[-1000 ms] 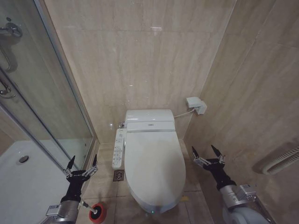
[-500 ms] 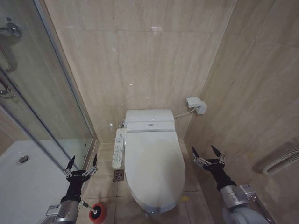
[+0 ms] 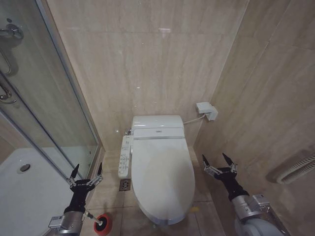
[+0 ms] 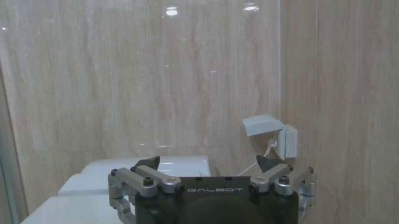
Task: Open the toilet lid, clean the toilet bowl with a toilet brush, close the toilet lid, and flush.
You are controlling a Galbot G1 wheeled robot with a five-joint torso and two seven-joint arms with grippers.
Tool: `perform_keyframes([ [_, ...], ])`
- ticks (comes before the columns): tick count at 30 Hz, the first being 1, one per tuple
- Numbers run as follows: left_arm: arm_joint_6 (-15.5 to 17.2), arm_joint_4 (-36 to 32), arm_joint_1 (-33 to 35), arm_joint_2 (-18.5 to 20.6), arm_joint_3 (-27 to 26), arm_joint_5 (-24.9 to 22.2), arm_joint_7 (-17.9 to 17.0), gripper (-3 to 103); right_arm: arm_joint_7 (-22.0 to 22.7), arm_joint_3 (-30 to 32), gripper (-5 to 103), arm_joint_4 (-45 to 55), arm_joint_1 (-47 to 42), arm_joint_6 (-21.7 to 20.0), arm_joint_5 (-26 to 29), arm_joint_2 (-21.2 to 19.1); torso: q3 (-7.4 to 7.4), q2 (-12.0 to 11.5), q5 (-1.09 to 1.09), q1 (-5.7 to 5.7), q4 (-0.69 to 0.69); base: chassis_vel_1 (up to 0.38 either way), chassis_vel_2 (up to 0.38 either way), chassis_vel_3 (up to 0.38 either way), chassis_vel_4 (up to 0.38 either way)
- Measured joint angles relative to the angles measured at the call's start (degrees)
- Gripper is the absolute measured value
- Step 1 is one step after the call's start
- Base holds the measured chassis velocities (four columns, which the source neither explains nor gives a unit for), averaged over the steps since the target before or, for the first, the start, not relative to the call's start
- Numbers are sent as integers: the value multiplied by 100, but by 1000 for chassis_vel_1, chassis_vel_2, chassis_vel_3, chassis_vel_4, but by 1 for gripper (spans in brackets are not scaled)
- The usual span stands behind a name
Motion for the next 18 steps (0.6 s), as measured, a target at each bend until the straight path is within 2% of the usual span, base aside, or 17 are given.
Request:
perform_keyframes([
  [18, 0, 0, 0, 0, 0, 0, 0, 100, 0, 0, 100, 1, 0, 1, 6, 0, 0, 0, 0, 0, 0, 0, 0, 0, 0],
])
